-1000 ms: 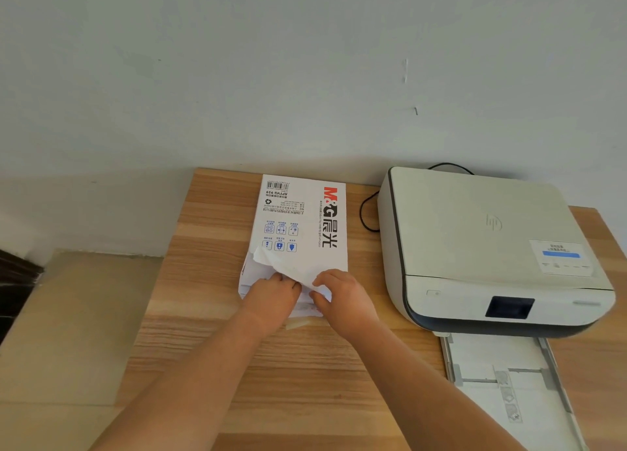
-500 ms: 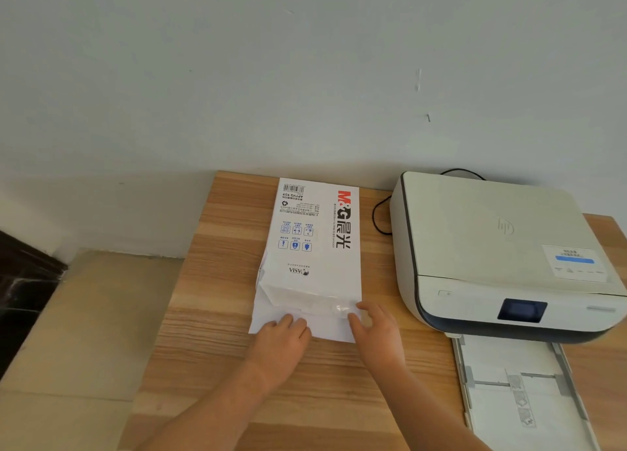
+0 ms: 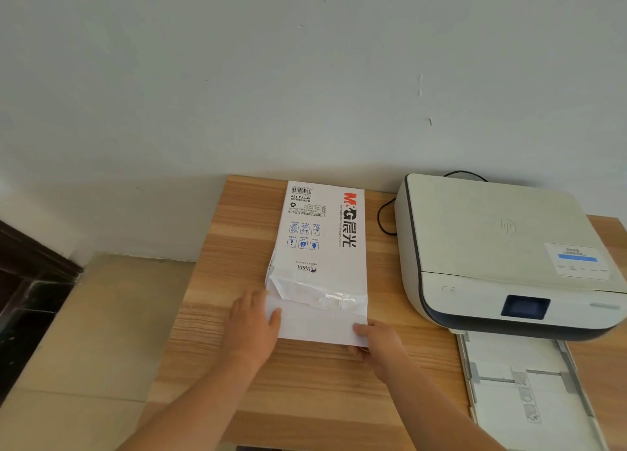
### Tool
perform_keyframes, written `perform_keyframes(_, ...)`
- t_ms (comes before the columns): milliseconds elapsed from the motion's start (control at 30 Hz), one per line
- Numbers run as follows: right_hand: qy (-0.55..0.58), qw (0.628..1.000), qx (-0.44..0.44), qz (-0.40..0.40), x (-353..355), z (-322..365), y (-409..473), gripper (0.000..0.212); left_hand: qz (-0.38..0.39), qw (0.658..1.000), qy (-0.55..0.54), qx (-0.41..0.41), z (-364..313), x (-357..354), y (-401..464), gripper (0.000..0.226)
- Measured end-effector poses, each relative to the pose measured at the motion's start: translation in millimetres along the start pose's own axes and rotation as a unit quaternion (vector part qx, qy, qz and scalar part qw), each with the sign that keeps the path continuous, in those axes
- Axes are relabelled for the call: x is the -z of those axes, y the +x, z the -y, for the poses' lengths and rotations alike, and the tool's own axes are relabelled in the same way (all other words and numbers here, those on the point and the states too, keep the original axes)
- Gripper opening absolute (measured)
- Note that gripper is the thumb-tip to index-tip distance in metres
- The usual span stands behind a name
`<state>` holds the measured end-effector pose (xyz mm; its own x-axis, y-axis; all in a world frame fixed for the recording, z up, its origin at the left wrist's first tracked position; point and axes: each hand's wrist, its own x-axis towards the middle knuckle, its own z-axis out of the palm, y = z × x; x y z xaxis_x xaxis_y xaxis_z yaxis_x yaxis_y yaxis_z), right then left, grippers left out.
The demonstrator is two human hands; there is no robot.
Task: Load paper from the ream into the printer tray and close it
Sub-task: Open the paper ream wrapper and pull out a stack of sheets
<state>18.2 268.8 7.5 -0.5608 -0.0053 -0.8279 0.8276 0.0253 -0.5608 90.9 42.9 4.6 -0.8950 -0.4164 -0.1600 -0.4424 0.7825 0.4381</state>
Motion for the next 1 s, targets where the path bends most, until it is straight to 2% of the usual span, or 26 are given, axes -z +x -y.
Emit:
perform_keyframes(67,-0.006,1.0,0.004,0.003,1.2,-1.3,-3.1,0.017,0.04,0.987,-0.116,0.1,2.4,6.9,4.1,0.041)
perform_keyframes(133,-0.012,1.0,0.001,0.01,3.2,-3.6,-6.5,0.015,0.071,0.959,-0.219,0.167,4.6,8.4,6.8,0.042)
perform_keyframes(233,-0.029,0.999,-0.017,0.025,10.0,-11.2,-10.7,0.021,0.092,0.925,-0.301,0.214,10.2,5.7,4.3,0.04)
perform_keyframes(300,-0.044,0.998,-0.033,0.041,16.3,-17.2,-15.2,0.023,0.112,0.905,-0.334,0.239,14.7,4.1,-1.2,0.031)
perform_keyframes(367,-0.057,0.996,-0.043,0.057,21.9,-22.4,-19.4,0.025,0.147,0.886,-0.358,0.256,19.5,2.1,-7.4,0.018)
perform_keyframes(467,-0.059,0.995,-0.042,0.065,25.6,-24.7,-21.9,0.026,0.179,0.856,-0.396,0.279,23.9,2.8,-12.0,0.011)
perform_keyframes(733,-0.009,0.998,-0.02,0.051,12.7,-2.1,-17.5,0.014,0.19,0.812,-0.477,0.277,17.4,5.6,4.5,0.02)
perform_keyframes(900,-0.036,0.999,-0.016,0.022,12.6,-6.5,-12.2,0.021,0.192,0.823,-0.456,0.28,14.5,5.9,6.7,0.023)
perform_keyframes(1000,-0.044,0.998,-0.029,0.03,16.9,-11.8,-19.1,0.022,0.225,0.812,-0.444,0.305,20.1,6.6,2.9,0.02)
